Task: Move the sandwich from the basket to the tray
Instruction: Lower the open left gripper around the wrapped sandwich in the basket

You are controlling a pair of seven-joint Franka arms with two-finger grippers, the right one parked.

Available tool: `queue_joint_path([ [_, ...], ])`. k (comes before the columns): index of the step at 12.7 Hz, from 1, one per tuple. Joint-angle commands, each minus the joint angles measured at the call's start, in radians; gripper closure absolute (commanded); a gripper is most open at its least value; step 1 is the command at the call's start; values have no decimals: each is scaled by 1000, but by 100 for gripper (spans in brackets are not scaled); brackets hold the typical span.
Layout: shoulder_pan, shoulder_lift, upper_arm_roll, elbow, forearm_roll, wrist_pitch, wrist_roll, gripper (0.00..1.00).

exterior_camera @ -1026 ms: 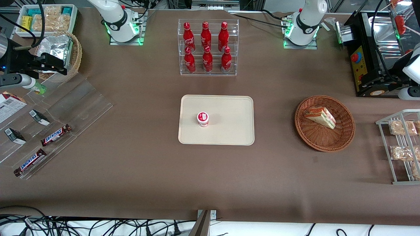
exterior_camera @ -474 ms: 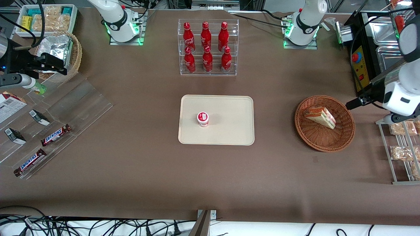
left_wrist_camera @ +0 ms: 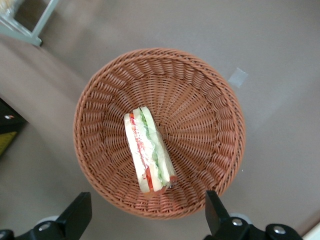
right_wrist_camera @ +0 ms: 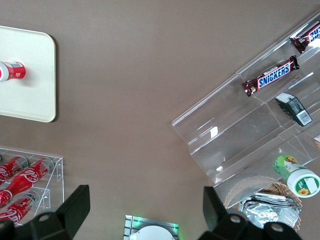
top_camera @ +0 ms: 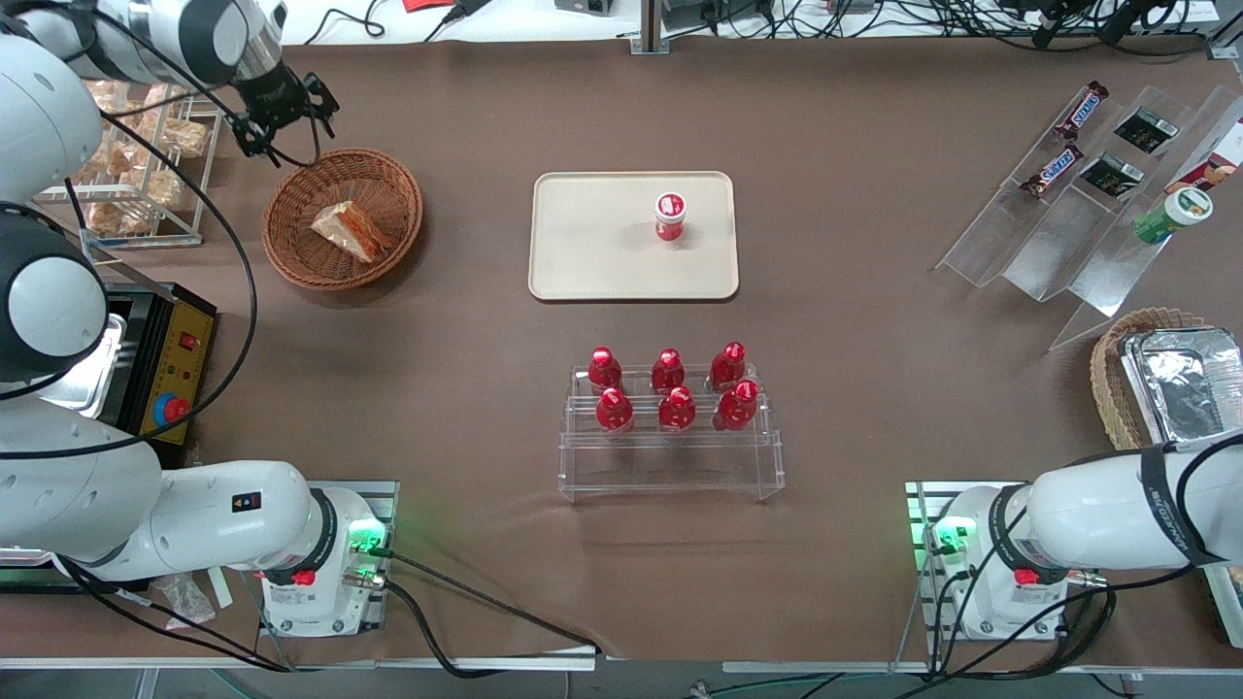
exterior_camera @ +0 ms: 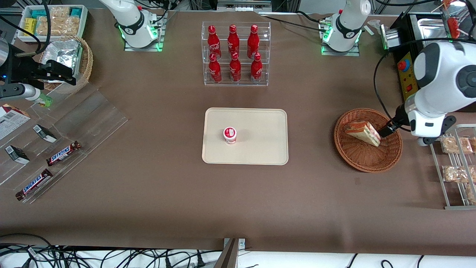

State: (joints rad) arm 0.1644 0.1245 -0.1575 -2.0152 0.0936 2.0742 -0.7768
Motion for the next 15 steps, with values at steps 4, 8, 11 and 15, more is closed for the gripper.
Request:
queue_joint_path([
  [4, 10, -56, -5, -262, 21, 300, -182, 0],
  [8, 10, -30, -4, -359, 21, 469, -257, 0],
  [11, 17, -3, -4, -373, 23, 521, -268, 0],
  [15, 29, 53, -1, -381, 21, 616, -282, 0],
])
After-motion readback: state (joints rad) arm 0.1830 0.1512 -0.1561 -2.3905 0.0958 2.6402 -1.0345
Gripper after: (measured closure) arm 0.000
